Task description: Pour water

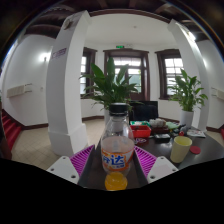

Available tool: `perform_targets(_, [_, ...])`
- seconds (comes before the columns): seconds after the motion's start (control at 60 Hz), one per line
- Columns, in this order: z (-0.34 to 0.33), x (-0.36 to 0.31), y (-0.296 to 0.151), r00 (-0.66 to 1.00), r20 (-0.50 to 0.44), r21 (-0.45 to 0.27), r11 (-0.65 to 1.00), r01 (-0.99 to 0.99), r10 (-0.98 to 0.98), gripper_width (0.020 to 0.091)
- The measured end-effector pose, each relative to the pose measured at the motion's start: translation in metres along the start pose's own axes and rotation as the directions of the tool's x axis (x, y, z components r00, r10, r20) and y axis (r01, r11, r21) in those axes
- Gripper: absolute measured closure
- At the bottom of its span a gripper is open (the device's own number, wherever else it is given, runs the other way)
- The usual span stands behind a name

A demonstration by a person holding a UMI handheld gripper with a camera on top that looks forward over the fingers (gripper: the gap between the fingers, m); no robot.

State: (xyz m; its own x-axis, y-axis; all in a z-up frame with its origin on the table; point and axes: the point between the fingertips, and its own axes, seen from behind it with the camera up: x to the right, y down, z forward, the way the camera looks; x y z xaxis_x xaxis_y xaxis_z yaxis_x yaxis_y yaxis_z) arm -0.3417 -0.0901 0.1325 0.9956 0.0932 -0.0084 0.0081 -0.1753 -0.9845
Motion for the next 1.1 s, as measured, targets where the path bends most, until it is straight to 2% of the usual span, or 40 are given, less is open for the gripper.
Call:
perform_targets(0.067, [0.006, 0.005, 0.008, 1.000, -0.007, 0.003, 1.000, -0.002, 0.002, 0.0442])
perform_targets(0.1, [0.017, 0.022, 0.005, 1.000, -0.015, 0.011, 1.000, 0.011, -0.010, 0.0499])
perform_targets(0.133, [0.012, 0.009, 0.001, 0.999, -0.031, 0.020, 0.999, 0.028, -0.027, 0.0609])
perform_targets(0.2, [0.017, 0.007, -0.001, 0.999, -0.005, 0.036, 0.999, 0.035, -0.035, 0.0637])
perform_targets(0.317, [0.013, 0.006, -0.001, 1.000, -0.012, 0.052, 0.998, 0.020, -0.019, 0.0747])
perform_targets(0.567, [0.015, 0.016, -0.002, 0.996, 0.040, 0.056, 0.995, -0.079, 0.077, 0.0748])
perform_targets(0.75, [0.030, 0.052, -0.010, 0.909, 0.070, 0.008, 0.911, -0.413, 0.411, 0.0748])
perform_targets(0.933, [0.047, 0.111, -0.030, 0.648, 0.062, 0.027, 0.647, -0.762, 0.759, 0.0749])
perform_targets(1.1, [0.059, 0.151, -0.054, 0.247, 0.132, 0.040, 0.244, -0.969, 0.960, 0.0748])
